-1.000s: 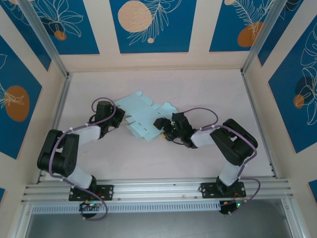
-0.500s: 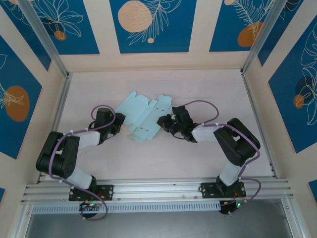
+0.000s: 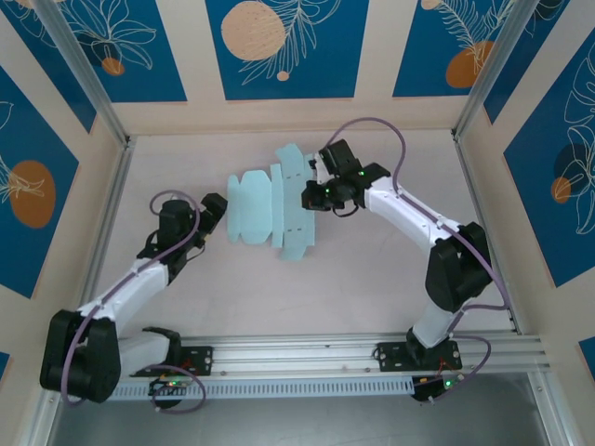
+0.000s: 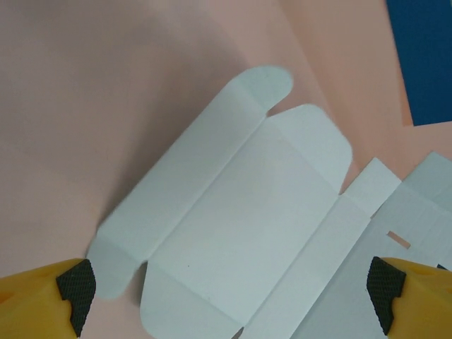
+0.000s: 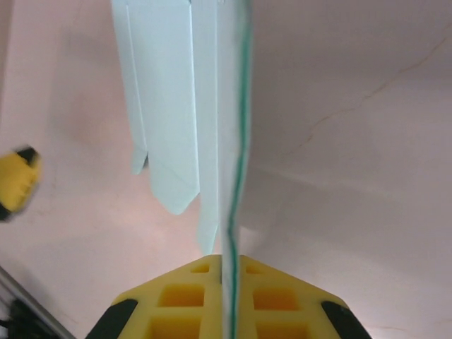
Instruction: Fold the paper box
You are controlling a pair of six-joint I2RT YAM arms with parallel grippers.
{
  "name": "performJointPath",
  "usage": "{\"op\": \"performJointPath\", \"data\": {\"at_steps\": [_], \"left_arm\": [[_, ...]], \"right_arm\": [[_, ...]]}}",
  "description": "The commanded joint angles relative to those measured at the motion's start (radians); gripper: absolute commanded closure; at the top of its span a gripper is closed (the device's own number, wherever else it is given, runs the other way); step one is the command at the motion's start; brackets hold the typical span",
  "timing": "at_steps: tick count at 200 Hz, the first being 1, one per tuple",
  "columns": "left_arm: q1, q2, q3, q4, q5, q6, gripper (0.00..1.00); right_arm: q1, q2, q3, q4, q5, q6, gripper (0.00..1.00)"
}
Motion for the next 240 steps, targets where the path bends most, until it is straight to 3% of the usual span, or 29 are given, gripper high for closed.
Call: {"op": "performJointPath", "data": {"at_steps": [1,36,62,77,90,101,132,160,201,215,240], "left_arm": [[0.016,-0.046,0.066,-0.137,-0.068,0.185,0.00],[0.050,-0.040,0.109,-0.135,0.000,0.326,0.00],[0.071,0.065,0.211,-0.105,0.204,0.565,0.00],[0.072,0.154,0.303,-0.147,0.319,0.763,0.01],[0.073,0.212,0.349,-0.154,0.369,0.901,0.09],[0.080,0.237,0.353,-0.107,0.447,0.974,0.13],[0.084,0.304,0.353,-0.005,0.727,1.139,0.09],[0.084,0.398,0.381,0.017,0.798,1.186,0.18],[0.080,0.499,0.407,0.095,0.798,1.107,0.28],[0.078,0.501,0.396,0.113,0.803,1.087,0.28],[0.078,0.460,0.321,0.217,0.792,1.052,0.19]], "right_arm": [[0.016,0.071,0.122,-0.359,0.069,-0.244,1.00],[0.085,0.183,0.358,-0.571,0.283,-0.409,1.00],[0.128,0.246,0.441,-0.605,0.429,-0.491,1.00],[0.132,0.263,0.463,-0.598,0.435,-0.530,1.00],[0.136,0.256,0.460,-0.579,0.430,-0.561,1.00],[0.138,0.247,0.457,-0.563,0.416,-0.588,1.00],[0.139,0.229,0.446,-0.518,0.397,-0.641,1.00],[0.139,0.239,0.446,-0.497,0.393,-0.686,1.00],[0.139,0.273,0.481,-0.516,0.371,-0.757,1.00],[0.139,0.282,0.494,-0.522,0.388,-0.799,1.00],[0.138,0.314,0.560,-0.551,0.429,-0.854,1.00]]}}
